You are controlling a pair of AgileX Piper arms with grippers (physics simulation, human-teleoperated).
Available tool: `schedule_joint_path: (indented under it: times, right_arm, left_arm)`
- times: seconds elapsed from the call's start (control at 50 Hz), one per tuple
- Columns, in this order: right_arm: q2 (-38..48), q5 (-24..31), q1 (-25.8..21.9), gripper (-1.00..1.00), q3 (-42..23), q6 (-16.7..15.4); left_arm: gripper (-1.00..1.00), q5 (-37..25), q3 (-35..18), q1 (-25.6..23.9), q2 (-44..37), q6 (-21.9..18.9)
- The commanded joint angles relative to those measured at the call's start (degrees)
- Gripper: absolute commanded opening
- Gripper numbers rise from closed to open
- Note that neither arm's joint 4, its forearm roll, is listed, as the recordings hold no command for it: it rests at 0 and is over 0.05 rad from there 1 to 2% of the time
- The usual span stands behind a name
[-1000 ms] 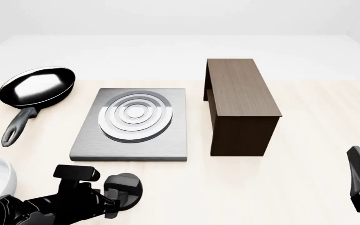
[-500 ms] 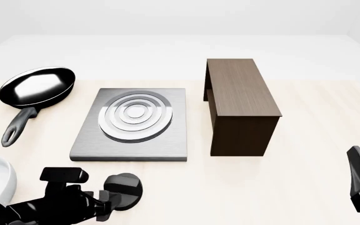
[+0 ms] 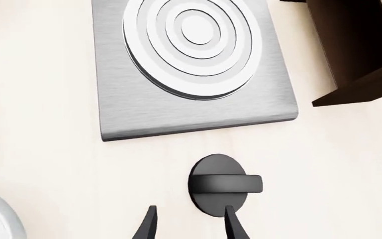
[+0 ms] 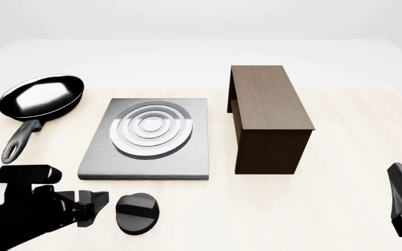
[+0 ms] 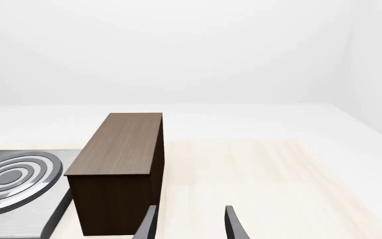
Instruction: Turn on the stove.
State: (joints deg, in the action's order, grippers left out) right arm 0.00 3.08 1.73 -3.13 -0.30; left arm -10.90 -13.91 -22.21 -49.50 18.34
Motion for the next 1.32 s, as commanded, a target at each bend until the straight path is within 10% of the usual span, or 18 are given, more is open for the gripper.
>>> schedule_joint_path:
  times: [0.02, 0.7, 1.32]
  right_arm:
    - [0.0, 0.02, 0.0, 1.0, 0.0, -0.02]
    - [0.0, 0.0, 0.0, 1.0, 0.0, 0.01]
    - [0.0, 0.01, -0.01, 1.0, 0.0, -0.01]
  left_arm:
    - [1.0, -7.34, -5.14, 3.85, 5.5, -2.44]
    - [1.0, -15.58, -26.05, 12.13, 3.38, -11.89]
    - [1.0, -16.74, -32.82, 14.7, 2.82, -12.7]
